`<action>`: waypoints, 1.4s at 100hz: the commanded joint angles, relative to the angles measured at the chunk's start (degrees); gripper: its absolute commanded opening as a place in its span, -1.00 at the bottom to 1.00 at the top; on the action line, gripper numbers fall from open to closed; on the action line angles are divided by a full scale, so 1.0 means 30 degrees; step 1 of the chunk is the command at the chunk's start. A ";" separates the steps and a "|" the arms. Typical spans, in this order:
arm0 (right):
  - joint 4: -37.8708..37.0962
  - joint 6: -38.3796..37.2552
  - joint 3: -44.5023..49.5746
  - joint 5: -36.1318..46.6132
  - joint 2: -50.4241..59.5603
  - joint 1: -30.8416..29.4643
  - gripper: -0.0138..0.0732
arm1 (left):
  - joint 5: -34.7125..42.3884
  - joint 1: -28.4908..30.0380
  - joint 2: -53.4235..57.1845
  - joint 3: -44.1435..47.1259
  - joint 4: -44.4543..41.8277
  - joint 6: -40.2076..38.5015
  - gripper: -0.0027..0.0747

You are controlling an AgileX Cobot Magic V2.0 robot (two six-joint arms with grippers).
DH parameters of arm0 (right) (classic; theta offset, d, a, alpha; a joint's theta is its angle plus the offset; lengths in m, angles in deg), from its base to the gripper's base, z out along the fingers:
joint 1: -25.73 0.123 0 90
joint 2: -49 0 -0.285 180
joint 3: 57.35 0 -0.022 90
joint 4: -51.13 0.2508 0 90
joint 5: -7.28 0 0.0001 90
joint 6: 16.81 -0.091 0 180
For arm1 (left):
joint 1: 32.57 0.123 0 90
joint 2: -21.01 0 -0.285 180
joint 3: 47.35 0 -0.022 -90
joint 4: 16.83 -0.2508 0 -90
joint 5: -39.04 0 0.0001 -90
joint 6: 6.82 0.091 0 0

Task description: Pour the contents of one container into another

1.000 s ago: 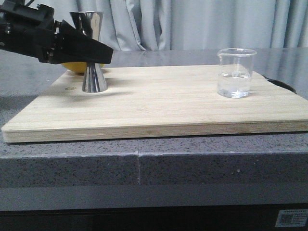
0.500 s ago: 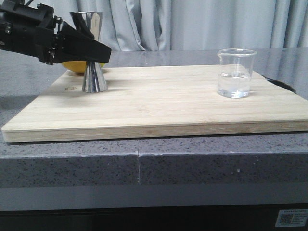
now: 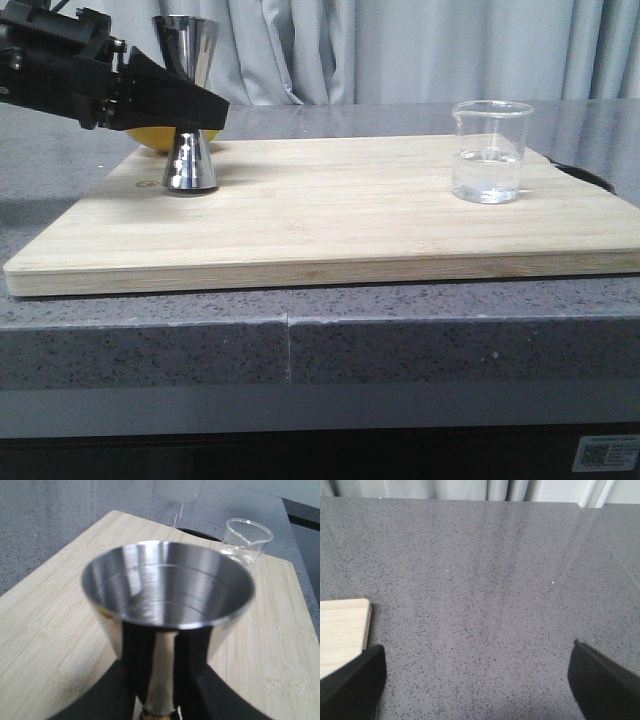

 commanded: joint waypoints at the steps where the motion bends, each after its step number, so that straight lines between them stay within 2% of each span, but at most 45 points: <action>1: -0.0235 0.0070 -0.0574 0.1571 0.0183 0.0027 0.85 | -0.1743 -0.0151 0.0829 -0.0495 0.1297 -0.0011 -0.97; 34: -0.0235 0.0070 0.1192 0.2826 0.0183 0.0636 0.85 | -0.1828 -0.0151 0.0829 -0.0547 0.1343 -0.0011 -0.98; 63: -0.0195 0.0070 0.2256 0.3546 0.0183 0.1630 0.85 | -0.1912 -0.0191 0.0829 -0.1800 0.1606 -0.0174 -0.98; 111: -0.0153 0.0070 0.5089 0.5694 0.0222 0.3937 0.85 | -0.1912 -0.1599 0.0829 -0.2208 0.2878 -0.0090 -0.98; 125: 0.0010 0.0070 0.6360 0.7296 0.0222 0.4799 0.85 | -0.1912 -0.1717 0.0829 -0.2208 0.3283 -0.0056 -0.98; 140: 0.0010 0.0070 0.8109 1.0196 0.0222 0.6017 0.85 | -0.1912 -0.1717 0.0829 -0.2208 0.3724 -0.0015 -0.98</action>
